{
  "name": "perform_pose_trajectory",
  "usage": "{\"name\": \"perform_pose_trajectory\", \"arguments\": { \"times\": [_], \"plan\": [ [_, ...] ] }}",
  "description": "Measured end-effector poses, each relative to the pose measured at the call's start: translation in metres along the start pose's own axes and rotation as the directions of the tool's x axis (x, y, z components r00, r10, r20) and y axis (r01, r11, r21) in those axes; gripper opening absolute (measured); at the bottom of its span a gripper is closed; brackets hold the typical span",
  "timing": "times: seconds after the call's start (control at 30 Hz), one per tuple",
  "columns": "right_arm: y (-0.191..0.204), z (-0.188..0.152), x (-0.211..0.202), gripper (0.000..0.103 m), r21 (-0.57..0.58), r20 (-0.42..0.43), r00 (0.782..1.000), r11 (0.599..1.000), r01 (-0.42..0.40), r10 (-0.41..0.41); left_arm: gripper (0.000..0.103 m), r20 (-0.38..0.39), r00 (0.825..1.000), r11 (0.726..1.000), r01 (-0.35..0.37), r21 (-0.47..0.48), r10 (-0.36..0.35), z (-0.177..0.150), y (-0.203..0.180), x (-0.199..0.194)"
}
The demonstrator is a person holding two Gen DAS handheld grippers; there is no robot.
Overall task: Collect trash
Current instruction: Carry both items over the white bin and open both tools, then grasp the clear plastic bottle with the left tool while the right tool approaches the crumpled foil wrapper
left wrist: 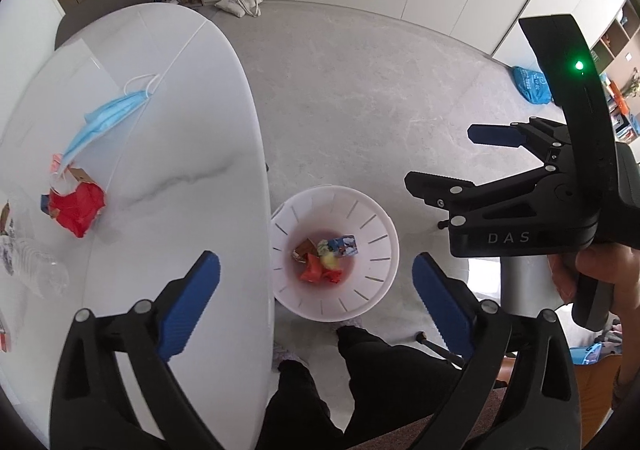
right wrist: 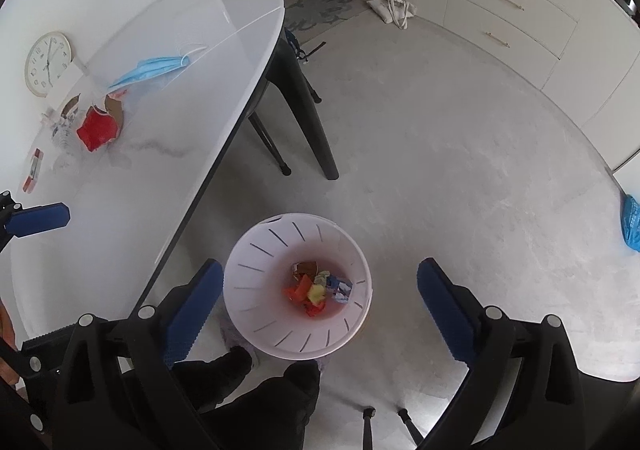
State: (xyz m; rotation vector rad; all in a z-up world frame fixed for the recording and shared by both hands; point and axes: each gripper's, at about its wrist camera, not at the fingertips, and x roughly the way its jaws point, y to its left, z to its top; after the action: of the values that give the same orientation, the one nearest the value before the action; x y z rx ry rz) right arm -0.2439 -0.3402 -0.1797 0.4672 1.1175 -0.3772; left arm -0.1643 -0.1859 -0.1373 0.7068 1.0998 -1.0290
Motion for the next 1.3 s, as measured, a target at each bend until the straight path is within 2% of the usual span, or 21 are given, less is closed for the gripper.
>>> {"name": "perform_pose_trajectory", "arguments": {
  "times": [0.27,0.37,0.47,0.57,0.7,0.73,0.83,0.93,1.0,1.2,1.23,1.3],
  "plan": [
    [0.020,0.009,-0.006,0.097,-0.009,0.022,1.000,1.000,-0.001,0.002,0.093,0.009,0.999,0.997,-0.032,-0.072,0.032,-0.006,0.025,-0.015],
    [0.035,0.019,-0.012,0.097,-0.026,0.047,0.999,1.000,-0.015,0.016,0.093,0.009,0.998,0.987,-0.062,-0.151,0.064,-0.009,0.056,-0.023],
    [0.060,0.033,-0.019,0.097,-0.062,0.079,0.996,0.997,-0.041,0.046,0.093,0.021,0.993,0.955,-0.105,-0.276,0.115,-0.015,0.099,-0.036],
    [0.092,0.052,-0.022,0.100,-0.103,0.107,0.989,0.991,-0.088,0.099,0.093,0.027,0.986,0.896,-0.137,-0.422,0.164,-0.025,0.148,-0.049],
    [0.138,0.076,-0.021,0.101,-0.173,0.128,0.977,0.974,-0.147,0.171,0.093,-0.004,0.971,0.784,-0.194,-0.590,0.237,-0.042,0.214,-0.059],
    [0.150,0.082,-0.020,0.101,-0.194,0.130,0.974,0.968,-0.159,0.186,0.093,-0.020,0.968,0.748,-0.206,-0.631,0.249,-0.048,0.232,-0.060],
    [0.188,0.098,-0.013,0.100,-0.253,0.128,0.965,0.948,-0.193,0.230,0.093,-0.064,0.966,0.653,-0.218,-0.726,0.251,-0.062,0.276,-0.053],
    [0.219,0.114,-0.003,0.100,-0.286,0.112,0.955,0.930,-0.232,0.273,0.093,-0.100,0.968,0.583,-0.219,-0.783,0.229,-0.069,0.311,-0.040],
    [0.239,0.126,0.008,0.100,-0.304,0.096,0.952,0.919,-0.250,0.290,0.093,-0.121,0.972,0.549,-0.216,-0.808,0.203,-0.071,0.329,-0.027],
    [0.276,0.149,0.034,0.101,-0.329,0.058,0.953,0.907,-0.264,0.299,0.093,-0.170,0.978,0.477,-0.209,-0.854,0.124,-0.076,0.361,0.011],
    [0.281,0.152,0.038,0.101,-0.330,0.051,0.952,0.904,-0.271,0.303,0.092,-0.180,0.978,0.458,-0.209,-0.864,0.107,-0.078,0.367,0.019],
    [0.289,0.159,0.046,0.101,-0.335,0.035,0.951,0.900,-0.279,0.308,0.086,-0.188,0.979,0.429,-0.205,-0.880,0.083,-0.082,0.374,0.028]
  ]
}}
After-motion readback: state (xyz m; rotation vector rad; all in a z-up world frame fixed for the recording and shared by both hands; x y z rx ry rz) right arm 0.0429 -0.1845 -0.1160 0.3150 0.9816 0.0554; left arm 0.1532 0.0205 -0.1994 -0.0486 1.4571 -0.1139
